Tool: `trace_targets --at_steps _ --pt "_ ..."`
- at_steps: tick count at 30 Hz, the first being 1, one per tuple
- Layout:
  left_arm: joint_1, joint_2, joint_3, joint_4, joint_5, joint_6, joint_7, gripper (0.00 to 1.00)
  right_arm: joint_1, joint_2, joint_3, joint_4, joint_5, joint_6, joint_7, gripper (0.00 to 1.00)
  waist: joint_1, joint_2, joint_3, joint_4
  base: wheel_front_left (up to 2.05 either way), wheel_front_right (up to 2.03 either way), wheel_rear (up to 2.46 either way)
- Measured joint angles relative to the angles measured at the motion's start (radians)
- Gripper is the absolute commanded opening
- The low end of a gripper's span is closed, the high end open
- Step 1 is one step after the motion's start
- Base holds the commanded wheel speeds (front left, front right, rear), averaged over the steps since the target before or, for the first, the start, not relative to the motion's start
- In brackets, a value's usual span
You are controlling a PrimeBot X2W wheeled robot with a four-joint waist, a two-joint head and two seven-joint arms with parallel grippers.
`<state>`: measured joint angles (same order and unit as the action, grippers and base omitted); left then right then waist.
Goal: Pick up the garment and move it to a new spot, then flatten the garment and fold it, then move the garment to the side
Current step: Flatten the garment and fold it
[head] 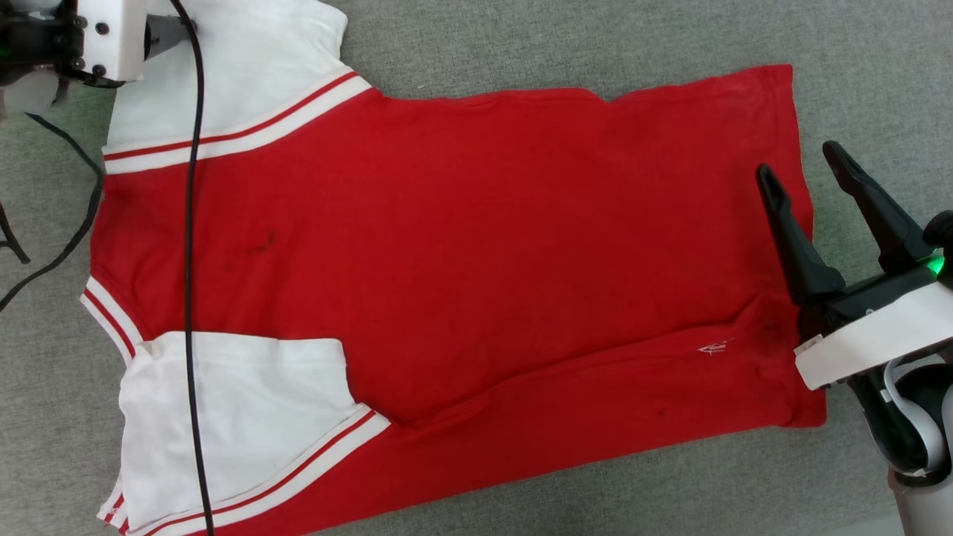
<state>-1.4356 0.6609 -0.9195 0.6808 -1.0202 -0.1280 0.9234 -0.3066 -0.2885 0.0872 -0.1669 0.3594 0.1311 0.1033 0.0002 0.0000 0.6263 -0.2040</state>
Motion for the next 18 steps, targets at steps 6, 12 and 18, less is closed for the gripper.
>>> trace_targets --at_steps 6,12,18 --pt "0.003 0.003 -0.009 -0.007 -0.023 0.000 0.013 0.00 -0.022 -0.012 0.002 0.022 0.011 0.000 -0.006 1.00 -0.0001 0.0000 0.002 0.000 0.00 0.00 0.00" --pt "0.033 0.001 -0.031 -0.037 -0.029 -0.001 -0.054 0.00 -0.041 -0.034 -0.017 0.034 0.020 0.000 -0.005 1.00 0.0000 0.0000 -0.022 0.010 0.00 0.00 0.00" --pt "0.070 0.013 -0.086 -0.103 -0.013 -0.001 -0.143 0.00 -0.099 -0.106 -0.035 0.023 0.024 0.000 0.079 1.00 -0.0001 0.0000 -0.084 0.037 0.00 0.00 0.00"
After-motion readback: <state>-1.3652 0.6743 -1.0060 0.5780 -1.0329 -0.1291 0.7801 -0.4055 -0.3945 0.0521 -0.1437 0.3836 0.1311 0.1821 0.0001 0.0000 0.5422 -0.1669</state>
